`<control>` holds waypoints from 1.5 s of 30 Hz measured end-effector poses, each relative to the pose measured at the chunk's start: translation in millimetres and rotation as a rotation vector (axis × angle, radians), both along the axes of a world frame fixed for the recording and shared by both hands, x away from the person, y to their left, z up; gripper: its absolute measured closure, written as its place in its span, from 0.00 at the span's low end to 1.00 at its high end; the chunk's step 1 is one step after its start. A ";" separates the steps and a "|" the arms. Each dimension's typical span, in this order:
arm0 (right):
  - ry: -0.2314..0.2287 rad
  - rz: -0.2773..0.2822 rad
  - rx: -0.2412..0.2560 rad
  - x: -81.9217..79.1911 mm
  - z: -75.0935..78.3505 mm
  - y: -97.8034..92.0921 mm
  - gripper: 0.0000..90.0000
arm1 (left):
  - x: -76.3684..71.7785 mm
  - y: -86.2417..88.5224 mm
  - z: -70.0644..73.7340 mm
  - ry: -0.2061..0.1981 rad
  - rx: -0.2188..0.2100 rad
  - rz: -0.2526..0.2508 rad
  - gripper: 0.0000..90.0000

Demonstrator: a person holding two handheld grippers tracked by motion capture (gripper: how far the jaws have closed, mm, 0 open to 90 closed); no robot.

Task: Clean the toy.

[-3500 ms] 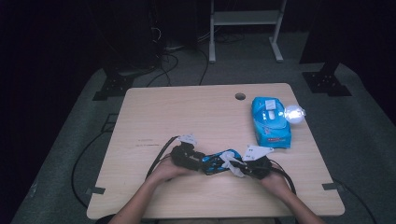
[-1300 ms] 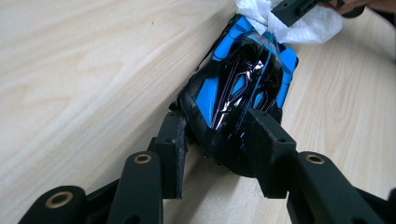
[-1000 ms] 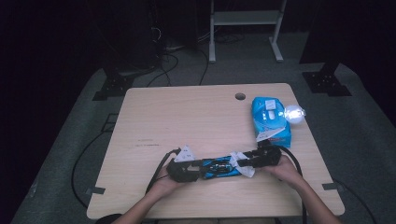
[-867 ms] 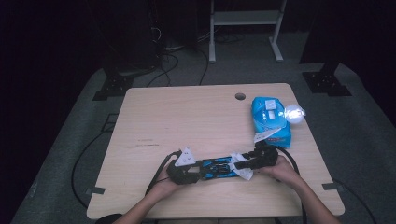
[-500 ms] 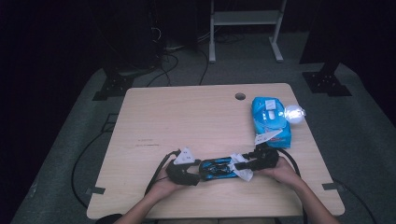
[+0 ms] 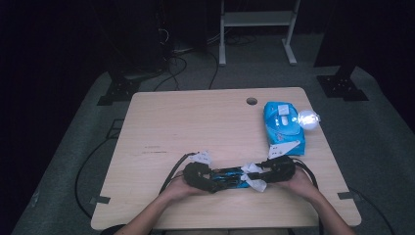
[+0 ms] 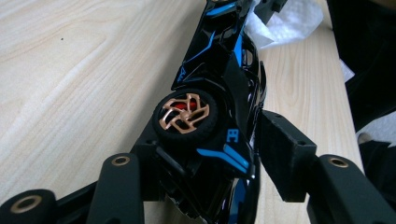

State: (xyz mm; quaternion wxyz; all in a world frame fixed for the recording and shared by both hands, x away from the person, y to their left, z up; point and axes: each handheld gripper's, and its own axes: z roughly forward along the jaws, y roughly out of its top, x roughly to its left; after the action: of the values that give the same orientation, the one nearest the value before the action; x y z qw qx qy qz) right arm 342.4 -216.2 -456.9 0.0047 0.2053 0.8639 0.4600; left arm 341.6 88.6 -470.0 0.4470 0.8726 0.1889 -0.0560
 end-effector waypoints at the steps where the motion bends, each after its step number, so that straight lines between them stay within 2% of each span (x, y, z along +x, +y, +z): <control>1: 0.000 0.000 0.000 0.0 0.0 0.0 0.68 | 0.0 0.0 0.0 0.000 0.000 0.000 0.53; 2: -0.035 -0.002 -0.016 -2.3 2.8 1.6 0.68 | 1.0 -0.5 1.9 -0.027 0.008 -0.011 0.54; 3: -0.048 -0.003 -0.024 -2.5 4.3 2.4 0.68 | 1.0 -0.5 1.9 -0.027 0.008 -0.011 0.54; 4: -0.075 -0.011 -0.034 -1.7 7.4 3.1 0.68 | 5.1 -1.0 6.9 -0.068 0.021 -0.014 0.54; 5: -0.089 -0.017 -0.034 -0.6 9.6 3.2 0.68 | 7.7 -1.3 10.2 -0.090 0.016 -0.008 0.55; 6: -0.089 -0.017 -0.034 -0.6 9.6 3.2 0.68 | 7.7 -1.3 10.2 -0.090 0.016 -0.008 0.55; 7: -0.125 -0.052 -0.024 6.4 16.4 2.0 0.67 | 15.4 -2.7 17.9 -0.148 0.017 0.005 0.55; 8: -0.136 -0.066 -0.020 9.8 18.2 1.9 0.66 | 19.6 -3.8 21.0 -0.178 0.025 0.014 0.55; 9: -0.136 -0.066 -0.020 9.8 18.2 1.9 0.66 | 19.6 -3.8 21.0 -0.178 0.025 0.014 0.55; 10: -0.187 -0.117 -0.027 19.3 20.1 2.6 0.66 | 28.6 -6.1 22.5 -0.220 0.038 0.031 0.55; 13: -0.196 -0.141 -0.051 26.7 17.3 5.0 0.66 | 36.8 -7.0 19.2 -0.227 0.051 0.037 0.55; 14: -0.204 -0.175 -0.093 32.4 10.5 9.3 0.69 | 39.8 -8.1 14.5 -0.247 0.079 0.040 0.55; 16: -0.191 -0.176 -0.114 35.6 4.8 11.3 0.70 | 40.0 -8.8 10.0 -0.244 0.096 0.035 0.56; 19: -0.179 -0.192 -0.107 37.7 2.6 8.7 0.73 | 40.1 -8.7 5.8 -0.261 0.120 0.033 0.57; 22: -0.168 -0.204 -0.110 35.7 3.2 5.9 0.71 | 38.7 -5.3 9.2 -0.266 0.079 0.058 0.51; 25: -0.173 -0.221 -0.109 33.7 5.5 3.3 0.68 | 36.6 -1.8 11.4 -0.258 0.078 0.070 0.47; 26: -0.157 -0.229 -0.106 31.2 9.3 0.1 0.66 | 35.3 -0.3 11.2 -0.249 0.084 0.080 0.42; 28: -0.164 -0.236 -0.114 29.5 12.1 -1.2 0.66 | 33.3 3.6 10.4 -0.240 0.091 0.093 0.41; 30: -0.173 -0.256 -0.115 25.0 19.3 -2.4 0.68 | 32.3 9.6 9.0 -0.220 0.074 0.107 0.41; 31: -0.183 -0.275 -0.102 21.9 27.7 -0.8 0.68 | 31.8 14.1 8.7 -0.213 0.060 0.118 0.43; 33: -0.180 -0.276 -0.091 21.4 30.9 0.8 0.69 | 31.5 15.9 7.9 -0.211 0.049 0.122 0.48; 35: -0.179 -0.271 -0.054 20.2 39.5 10.0 0.70 | 30.7 18.9 5.8 -0.209 0.046 0.122 0.51; 36: -0.180 -0.258 -0.045 20.4 43.9 23.7 0.72 | 29.9 19.4 4.3 -0.212 0.043 0.116 0.54; 38: -0.178 -0.252 -0.049 20.9 44.7 29.5 0.74 | 29.5 19.1 3.8 -0.217 0.037 0.111 0.56; 40: -0.183 -0.221 -0.048 23.6 45.3 54.5 0.82 | 28.6 17.8 4.5 -0.242 0.033 0.109 0.59; 42: -0.185 -0.222 -0.046 24.1 44.8 60.0 0.84 | 28.7 17.8 4.6 -0.245 0.024 0.108 0.62; 43: -0.189 -0.217 -0.047 24.9 44.0 66.6 0.85 | 29.2 17.6 4.4 -0.243 0.015 0.106 0.62; 44: -0.189 -0.211 -0.052 25.8 40.7 81.8 0.87 | 29.0 16.6 4.3 -0.257 0.020 0.102 0.63; 45: -0.187 -0.201 -0.055 26.6 39.3 86.6 0.88 | 28.8 16.0 4.1 -0.259 0.019 0.101 0.63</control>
State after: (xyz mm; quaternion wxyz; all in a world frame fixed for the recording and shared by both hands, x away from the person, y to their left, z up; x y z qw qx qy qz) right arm 369.0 -129.7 -417.6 0.1370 0.2468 0.8469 0.4507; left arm 370.4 104.6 -465.9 0.4617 0.8660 0.1738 0.0816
